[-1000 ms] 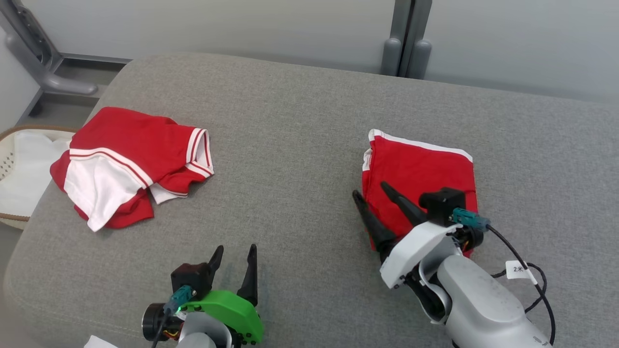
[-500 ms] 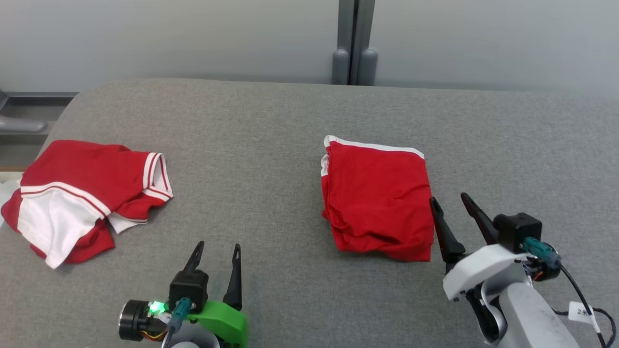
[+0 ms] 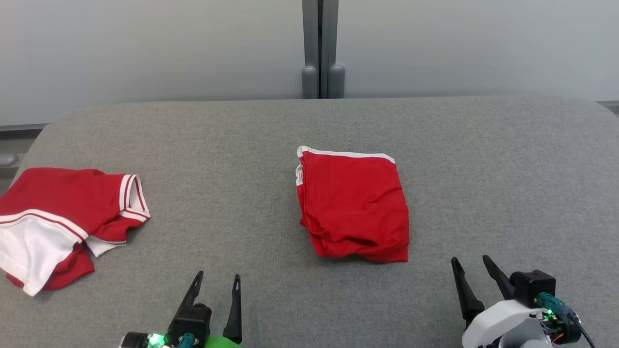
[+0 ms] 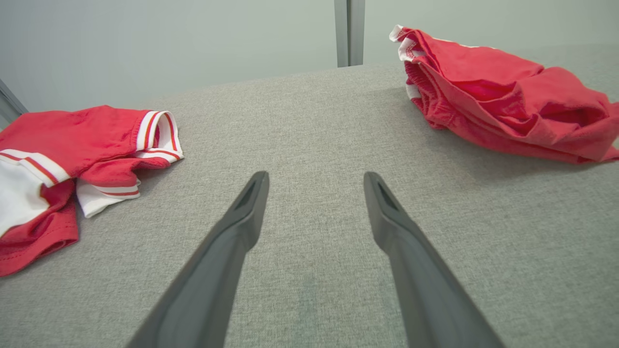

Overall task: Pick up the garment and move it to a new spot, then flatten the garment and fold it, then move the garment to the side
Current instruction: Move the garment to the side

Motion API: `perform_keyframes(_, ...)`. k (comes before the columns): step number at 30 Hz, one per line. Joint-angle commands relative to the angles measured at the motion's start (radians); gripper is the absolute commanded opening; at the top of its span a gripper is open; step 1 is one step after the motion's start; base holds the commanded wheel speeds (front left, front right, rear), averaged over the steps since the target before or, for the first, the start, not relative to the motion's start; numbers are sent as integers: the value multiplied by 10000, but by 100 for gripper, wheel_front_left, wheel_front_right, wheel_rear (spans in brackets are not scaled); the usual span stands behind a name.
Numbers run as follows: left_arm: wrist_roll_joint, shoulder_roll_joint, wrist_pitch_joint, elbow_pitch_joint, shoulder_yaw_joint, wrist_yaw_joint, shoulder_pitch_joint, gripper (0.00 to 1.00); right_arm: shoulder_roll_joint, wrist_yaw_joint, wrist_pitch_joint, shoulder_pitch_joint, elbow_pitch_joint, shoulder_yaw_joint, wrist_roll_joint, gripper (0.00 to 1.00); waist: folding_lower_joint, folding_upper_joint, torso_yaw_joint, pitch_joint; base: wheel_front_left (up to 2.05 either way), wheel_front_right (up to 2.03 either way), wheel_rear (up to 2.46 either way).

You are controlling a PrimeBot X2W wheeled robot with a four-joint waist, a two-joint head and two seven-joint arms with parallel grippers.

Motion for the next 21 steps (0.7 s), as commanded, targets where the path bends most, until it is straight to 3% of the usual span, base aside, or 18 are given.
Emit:
perform_keyframes(1,-60,-9,-4,-48,54,-38,128,100,-41,-14,1,85,24,27,71,100,0,0,-7,-4,0,0,0)
perform_keyframes(11,14,-104,-4,-244,-141,-270,-671,100,-42,-14,1,-1586,443,433,224,100,0,0,590,1011,0,0,0)
perform_keyframes(21,-395,-128,-3,-481,-841,-278,-1574,100,-48,-15,1,-4324,2873,388,-377,100,0,0,1421,2169,0,0,0)
